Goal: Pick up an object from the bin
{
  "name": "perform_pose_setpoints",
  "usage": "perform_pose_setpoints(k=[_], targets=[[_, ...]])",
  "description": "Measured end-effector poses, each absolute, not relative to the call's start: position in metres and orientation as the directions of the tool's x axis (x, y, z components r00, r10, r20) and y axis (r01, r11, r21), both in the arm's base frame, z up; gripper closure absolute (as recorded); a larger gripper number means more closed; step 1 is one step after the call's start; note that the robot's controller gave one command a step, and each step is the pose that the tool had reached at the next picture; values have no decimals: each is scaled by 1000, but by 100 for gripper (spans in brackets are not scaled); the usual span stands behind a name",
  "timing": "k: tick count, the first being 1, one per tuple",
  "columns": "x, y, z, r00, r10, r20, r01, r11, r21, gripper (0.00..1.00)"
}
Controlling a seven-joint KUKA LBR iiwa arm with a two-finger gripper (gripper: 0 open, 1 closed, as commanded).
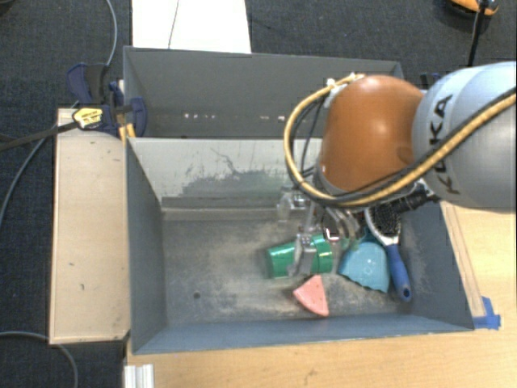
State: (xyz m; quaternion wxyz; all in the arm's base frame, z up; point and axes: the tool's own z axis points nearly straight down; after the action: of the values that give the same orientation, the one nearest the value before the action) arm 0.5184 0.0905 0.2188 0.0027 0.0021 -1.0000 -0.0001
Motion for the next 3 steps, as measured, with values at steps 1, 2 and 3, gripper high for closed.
perform_pose_setpoints(k=[1,2,3], targets=[[520,90,223,-1000,-1,-3,-1,1000,1,0],[534,74,164,-1000,1,-6,1,1000,2,0],[548,51,81,-1000,-9,-9,-9,1000,2,0]])
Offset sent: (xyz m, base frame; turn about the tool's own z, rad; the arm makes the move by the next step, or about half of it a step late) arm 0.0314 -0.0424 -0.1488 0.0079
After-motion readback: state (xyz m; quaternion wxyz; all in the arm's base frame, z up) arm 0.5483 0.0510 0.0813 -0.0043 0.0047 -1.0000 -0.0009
